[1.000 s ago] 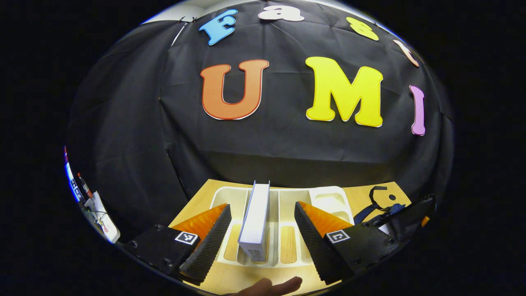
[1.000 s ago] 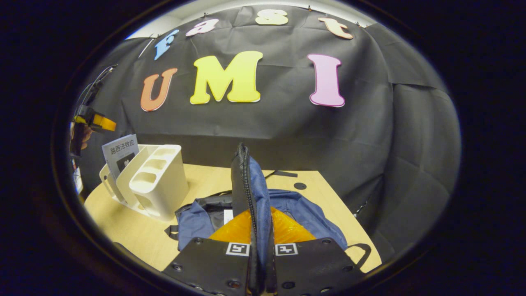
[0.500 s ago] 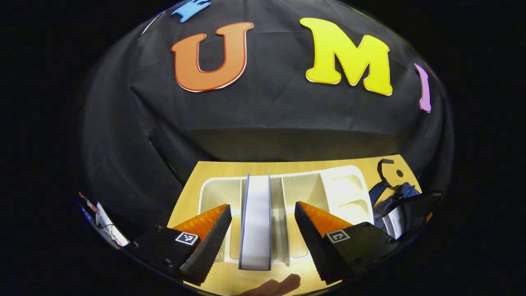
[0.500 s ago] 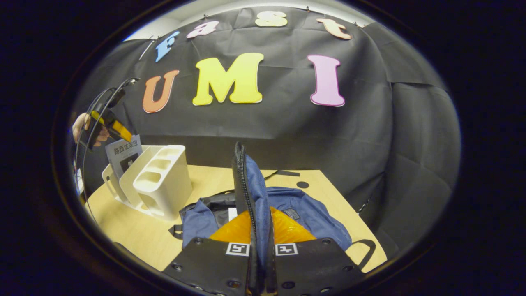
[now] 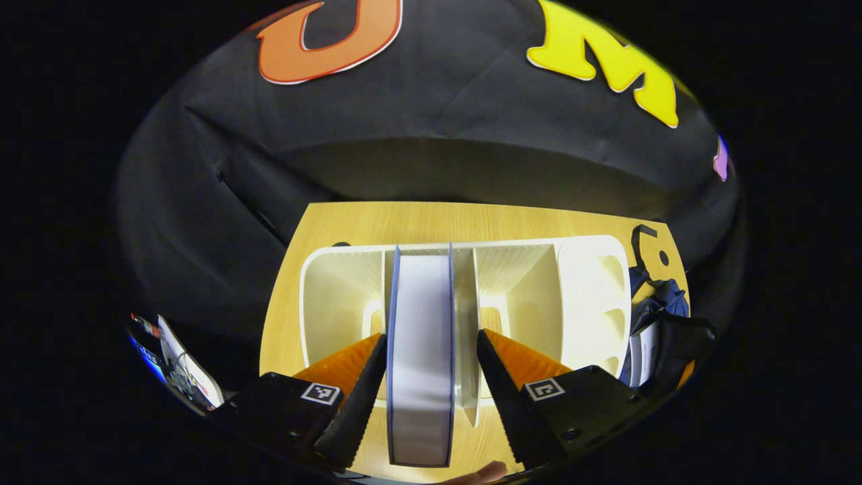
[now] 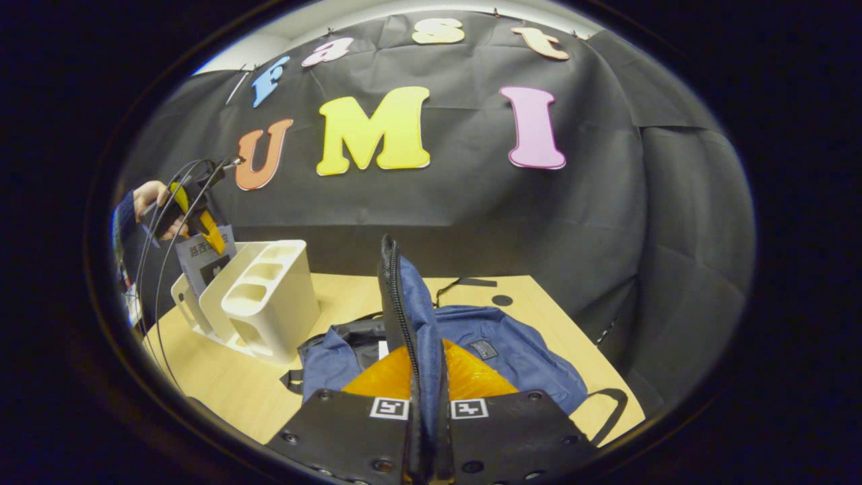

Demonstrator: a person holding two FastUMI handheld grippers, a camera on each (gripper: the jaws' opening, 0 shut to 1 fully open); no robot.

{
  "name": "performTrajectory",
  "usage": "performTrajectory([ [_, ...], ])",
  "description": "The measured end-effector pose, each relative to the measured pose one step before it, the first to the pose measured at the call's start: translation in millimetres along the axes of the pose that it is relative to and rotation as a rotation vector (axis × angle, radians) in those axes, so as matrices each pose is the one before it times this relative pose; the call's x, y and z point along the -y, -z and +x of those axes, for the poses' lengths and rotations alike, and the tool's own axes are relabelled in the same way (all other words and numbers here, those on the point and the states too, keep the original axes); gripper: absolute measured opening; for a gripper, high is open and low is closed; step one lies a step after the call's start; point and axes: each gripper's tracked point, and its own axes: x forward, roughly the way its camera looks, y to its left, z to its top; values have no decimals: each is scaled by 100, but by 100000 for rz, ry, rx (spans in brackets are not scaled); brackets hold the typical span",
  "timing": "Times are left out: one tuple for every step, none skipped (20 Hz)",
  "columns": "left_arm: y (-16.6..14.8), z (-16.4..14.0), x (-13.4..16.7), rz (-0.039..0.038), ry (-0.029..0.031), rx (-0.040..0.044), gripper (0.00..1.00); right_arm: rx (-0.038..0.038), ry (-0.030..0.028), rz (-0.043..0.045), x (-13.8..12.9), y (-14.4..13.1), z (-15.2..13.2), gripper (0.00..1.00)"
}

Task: Open the schoolbag, grab two books from the bookshelf and put them into the schoolbag.

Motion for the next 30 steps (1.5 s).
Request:
performTrajectory([
  [133, 11, -69, 176, 94, -890, 76, -292, -63, 609, 83, 275, 51, 8],
  [123, 182, -41, -260, 30, -471, 70, -70, -127, 117, 22, 31, -2, 8],
  [352, 184, 13, 53, 743, -1811, 59, -365, -19, -136, 94, 200, 6, 8],
  [162, 25, 106, -211, 657, -433, 54, -232, -72, 184, 78, 104, 13, 8],
  [32, 5, 35, 189, 284, -97, 47, -229, -119, 80, -36, 92, -40, 8],
  [-350, 270, 351, -227, 243, -134, 46, 45, 114, 98, 52, -76, -26, 8],
  [113, -26, -192, -423, -556, 47, 46, 36, 88, -57, 43, -7, 48, 8],
  [50, -59, -12, -1692, -664, 504, 45, -4, 38, -97, 41, 2, -42, 8],
  [207, -166, 131, -818, -550, 12, 45, 184, 42, -92, -16, 15, -10, 8],
  [358, -233, -73, -614, -76, 2, 45, 60, 219, -151, 117, 21, 6, 8],
  [361, -398, -80, -508, -82, 725, 44, -250, 67, -83, 113, 177, 24, 8],
  [266, -316, -10, -435, -36, 902, 44, -222, 27, 49, 45, 56, 13, 8],
  [355, -501, 23, -516, 407, 838, 44, -107, 84, 84, -40, 122, 27, 6],
  [150, -448, 29, -932, -61, 1077, 44, -119, -122, -142, -48, -19, -18, 8],
  [403, -504, -263, -1377, -666, 486, 44, -54, 131, -258, 28, 161, -27, 8],
  [340, -483, -200, -2239, -509, 738, 44, 17, 103, -376, 35, 6, -16, 6],
  [297, -546, -146, -1094, -260, 723, 44, 103, 39, -496, -87, 16, -68, 6],
  [339, -820, -397, -1837, 39, 1170, 44, -63, 109, -263, -38, 1, 25, 6],
  [220, -545, 42, -1167, 644, 1268, 44, -351, 13, -342, -8, 215, 157, 6],
  [350, -632, -82, -1027, 828, 1045, 44, -321, 56, -590, -108, -9, 168, 8],
  [324, -585, -47, -977, 582, 1018, 44, -287, 210, -631, -42, 117, -14, 8],
  [544, -691, -190, -1496, -369, 1186, 44, -22, -109, -224, -126, -60, -16, 8],
  [392, -636, -379, -1166, -650, 1123, 44, -53, 20, -160, -62, -36, 30, 8],
  [419, -566, -219, -494, 53, 1478, 43, 32, 130, -308, -24, -46, 6, 8],
  [397, -510, -25, -965, 847, 1704, 44, -123, 300, -239, 10, 104, 31, 6],
  [616, -583, 172, -789, 1343, 842, 43, -186, 203, 277, 62, -11, 15, 6],
  [762, -564, 221, -1080, 1857, 239, 43, -204, -139, 195, -20, 56, 70, 8],
  [861, -742, 282, -677, 2250, 326, 44, 39, 189, -22, 58, -57, 29, 8],
  [804, -450, 188, -491, 1862, 594, 44, 114, 31, 365, 107, -2, 40, 8],
  [621, -297, -157, -797, 468, 1303, 44, -191, -353, 382, -58, -58, 8, 8],
])
